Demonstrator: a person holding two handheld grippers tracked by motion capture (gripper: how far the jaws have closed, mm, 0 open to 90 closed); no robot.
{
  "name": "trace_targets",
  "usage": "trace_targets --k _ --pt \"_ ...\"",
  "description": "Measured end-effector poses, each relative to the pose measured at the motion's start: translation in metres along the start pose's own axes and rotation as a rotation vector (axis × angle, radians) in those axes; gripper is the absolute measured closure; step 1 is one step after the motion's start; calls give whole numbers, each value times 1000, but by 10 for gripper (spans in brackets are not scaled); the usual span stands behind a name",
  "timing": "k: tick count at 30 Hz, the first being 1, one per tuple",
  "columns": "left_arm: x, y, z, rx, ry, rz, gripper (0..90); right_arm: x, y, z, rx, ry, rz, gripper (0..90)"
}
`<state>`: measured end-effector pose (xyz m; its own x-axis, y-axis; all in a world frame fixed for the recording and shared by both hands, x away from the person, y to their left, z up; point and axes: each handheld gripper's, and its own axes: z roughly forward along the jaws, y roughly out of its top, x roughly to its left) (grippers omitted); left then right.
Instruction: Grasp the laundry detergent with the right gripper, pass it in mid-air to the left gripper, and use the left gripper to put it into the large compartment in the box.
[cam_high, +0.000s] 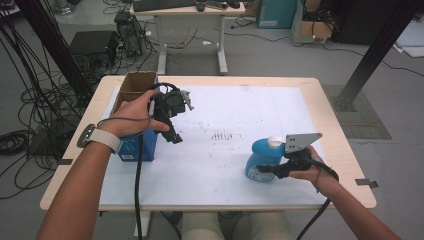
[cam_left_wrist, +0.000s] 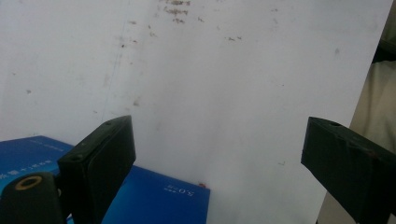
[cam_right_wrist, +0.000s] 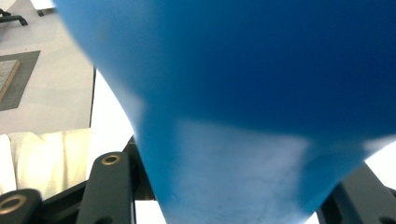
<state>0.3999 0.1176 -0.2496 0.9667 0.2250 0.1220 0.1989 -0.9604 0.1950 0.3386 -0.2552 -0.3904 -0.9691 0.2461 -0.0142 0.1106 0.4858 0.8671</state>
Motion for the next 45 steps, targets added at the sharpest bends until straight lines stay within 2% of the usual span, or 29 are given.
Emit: trace_targets --k 9,18,21,25,33,38,42,45 --pt "0 1 -5 0 5 -5 102 0 1 0 0 -2 -2 435" --pt "-5 6 -17 -2 21 -32 97 1 3 1 9 6 -1 435" --pt "-8 9 -20 4 31 -17 93 2 6 0 4 16 7 434" --pt "-11 12 -28 2 42 -16 95 1 14 0 -22 22 23 434" --pt "-17 20 -46 -23 60 -45 88 0 31 -6 -6 39 25 434" --pt "-24 30 -58 -28 74 -33 76 0 42 -11 -6 56 23 434" --pt "-28 38 -65 -52 63 -30 67 1 52 -14 4 84 17 434" --pt "-29 43 -72 -79 40 -25 45 0 57 -16 1 105 14 434"
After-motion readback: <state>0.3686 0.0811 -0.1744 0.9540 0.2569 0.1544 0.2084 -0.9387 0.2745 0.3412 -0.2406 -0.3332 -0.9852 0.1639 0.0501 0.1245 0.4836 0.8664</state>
